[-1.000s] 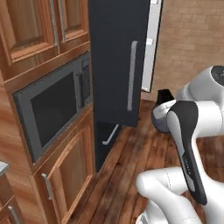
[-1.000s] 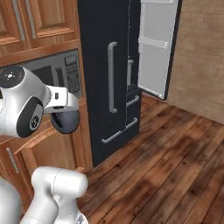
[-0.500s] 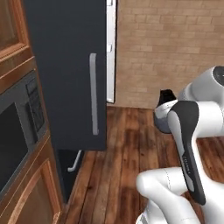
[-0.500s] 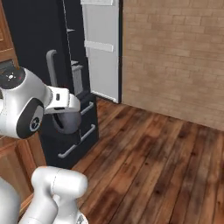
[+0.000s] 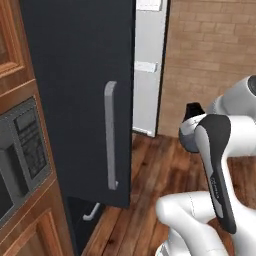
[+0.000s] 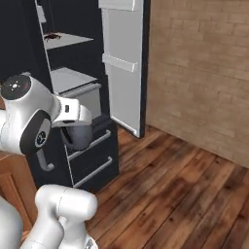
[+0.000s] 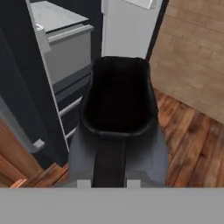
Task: Move the bread and lobster from the second highest shelf to the top shelf to make space. Then, place the pitcher from the counter on the cleared second highest shelf.
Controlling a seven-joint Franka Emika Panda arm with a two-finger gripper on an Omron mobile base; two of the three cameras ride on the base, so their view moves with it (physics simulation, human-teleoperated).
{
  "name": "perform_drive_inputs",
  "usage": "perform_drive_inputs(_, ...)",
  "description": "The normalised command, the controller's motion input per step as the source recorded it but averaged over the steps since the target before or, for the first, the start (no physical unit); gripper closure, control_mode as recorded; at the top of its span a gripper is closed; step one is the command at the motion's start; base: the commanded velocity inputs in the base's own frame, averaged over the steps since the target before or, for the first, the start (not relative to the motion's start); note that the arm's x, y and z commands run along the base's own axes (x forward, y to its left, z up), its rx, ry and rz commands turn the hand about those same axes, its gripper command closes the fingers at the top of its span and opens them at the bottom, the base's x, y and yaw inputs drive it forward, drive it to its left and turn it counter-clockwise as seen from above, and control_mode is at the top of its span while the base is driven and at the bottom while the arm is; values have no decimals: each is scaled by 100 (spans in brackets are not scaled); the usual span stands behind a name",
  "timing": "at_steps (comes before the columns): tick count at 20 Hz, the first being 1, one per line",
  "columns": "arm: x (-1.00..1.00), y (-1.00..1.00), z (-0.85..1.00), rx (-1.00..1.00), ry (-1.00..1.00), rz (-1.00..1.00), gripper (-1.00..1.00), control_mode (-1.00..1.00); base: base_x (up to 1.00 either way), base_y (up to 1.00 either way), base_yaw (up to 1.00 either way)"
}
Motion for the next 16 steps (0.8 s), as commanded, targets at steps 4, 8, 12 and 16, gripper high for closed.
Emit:
perform_drive_inputs(4, 0, 0, 0, 0, 0, 0, 100, 100, 72, -67, 62)
perform_drive_inputs(8, 0, 0, 0, 0, 0, 0, 100, 100, 48, -84, 58)
perform_drive_inputs(12, 0, 0, 0, 0, 0, 0, 100, 100, 39, -73, 56)
perform_drive_inputs(16, 0, 0, 0, 0, 0, 0, 100, 100, 35, -50, 60)
